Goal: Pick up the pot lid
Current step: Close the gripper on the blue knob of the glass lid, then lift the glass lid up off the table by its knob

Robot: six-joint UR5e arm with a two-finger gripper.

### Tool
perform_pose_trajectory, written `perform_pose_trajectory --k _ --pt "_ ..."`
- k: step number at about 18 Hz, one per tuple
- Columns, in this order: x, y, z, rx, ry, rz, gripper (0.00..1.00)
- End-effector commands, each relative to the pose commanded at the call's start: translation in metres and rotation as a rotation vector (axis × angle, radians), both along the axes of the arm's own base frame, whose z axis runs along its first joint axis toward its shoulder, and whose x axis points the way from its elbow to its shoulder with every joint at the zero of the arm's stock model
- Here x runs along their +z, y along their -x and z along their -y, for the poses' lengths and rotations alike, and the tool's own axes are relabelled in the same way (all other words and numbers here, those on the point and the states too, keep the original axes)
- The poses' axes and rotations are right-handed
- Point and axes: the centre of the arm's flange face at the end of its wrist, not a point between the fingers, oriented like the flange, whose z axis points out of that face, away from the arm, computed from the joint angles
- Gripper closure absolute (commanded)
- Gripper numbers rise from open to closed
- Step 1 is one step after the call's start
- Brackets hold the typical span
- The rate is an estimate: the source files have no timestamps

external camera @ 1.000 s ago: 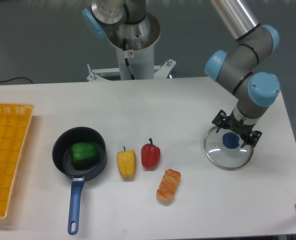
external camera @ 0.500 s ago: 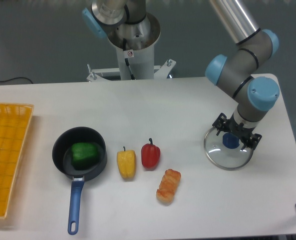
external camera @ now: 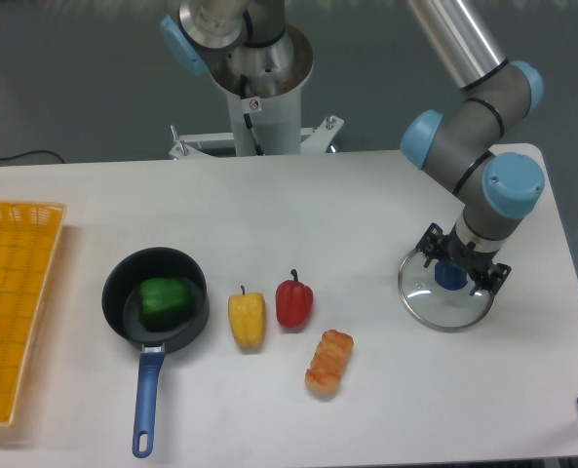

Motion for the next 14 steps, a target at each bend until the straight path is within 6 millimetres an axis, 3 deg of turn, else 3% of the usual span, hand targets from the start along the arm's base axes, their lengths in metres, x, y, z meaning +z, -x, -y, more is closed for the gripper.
perform_pose_trajectory --k 14 --pt "-0.0007 -0.0004 0.0003 0.0 0.002 0.001 0.32"
